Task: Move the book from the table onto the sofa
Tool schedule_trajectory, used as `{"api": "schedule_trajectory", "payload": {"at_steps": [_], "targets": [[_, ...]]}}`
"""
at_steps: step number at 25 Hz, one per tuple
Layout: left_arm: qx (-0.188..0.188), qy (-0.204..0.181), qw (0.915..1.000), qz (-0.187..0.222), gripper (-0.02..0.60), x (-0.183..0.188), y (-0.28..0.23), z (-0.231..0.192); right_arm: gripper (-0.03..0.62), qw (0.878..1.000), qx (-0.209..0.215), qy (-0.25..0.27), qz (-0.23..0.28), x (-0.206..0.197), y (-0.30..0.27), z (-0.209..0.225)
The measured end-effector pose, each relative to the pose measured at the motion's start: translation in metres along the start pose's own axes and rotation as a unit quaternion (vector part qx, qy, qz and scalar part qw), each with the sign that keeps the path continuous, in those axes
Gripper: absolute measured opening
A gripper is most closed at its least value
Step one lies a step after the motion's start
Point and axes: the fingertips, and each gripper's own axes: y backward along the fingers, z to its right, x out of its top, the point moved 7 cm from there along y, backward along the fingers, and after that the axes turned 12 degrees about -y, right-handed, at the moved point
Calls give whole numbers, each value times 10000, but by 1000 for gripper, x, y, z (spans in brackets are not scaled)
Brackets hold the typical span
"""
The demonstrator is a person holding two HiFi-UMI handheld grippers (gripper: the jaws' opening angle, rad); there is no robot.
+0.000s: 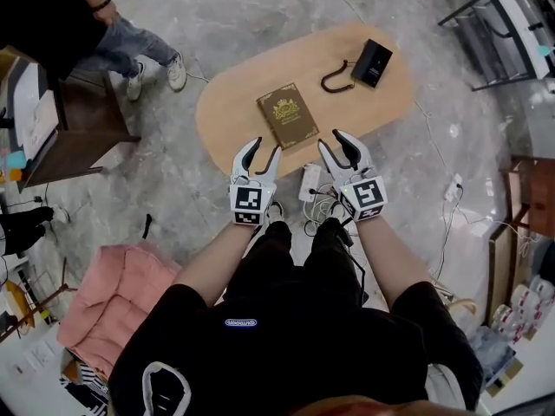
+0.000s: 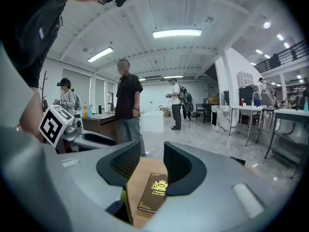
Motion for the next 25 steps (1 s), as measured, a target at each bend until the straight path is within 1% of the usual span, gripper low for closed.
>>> {"api": "schedule_trajectory", "payload": {"at_steps": [4,9,15,18,22,25], "targets": [[22,71,9997,-233,184,-25,-26,3,187,9995,95,-137,-278,-31,-19,25],[243,250,9979,-551,184,-59,-58,7,193,9978,307,-151,-565,-66,-48,58],[198,642,9927,-1004,184,-115,-99,16,231,9922,589,-242,-1071,-112,-94,97],[268,746,9904,-1130,184,-141,-116,19,235,9891,727,-253,-1258,-135,-117,117],[360,930,9870,-1263,184,-169,-139,14,238,9840,904,-133,-1527,-162,-145,132],[348,1094,9839,-1373,190,-188,-158,12,257,9799,949,-202,-1746,-184,-162,146]]}}
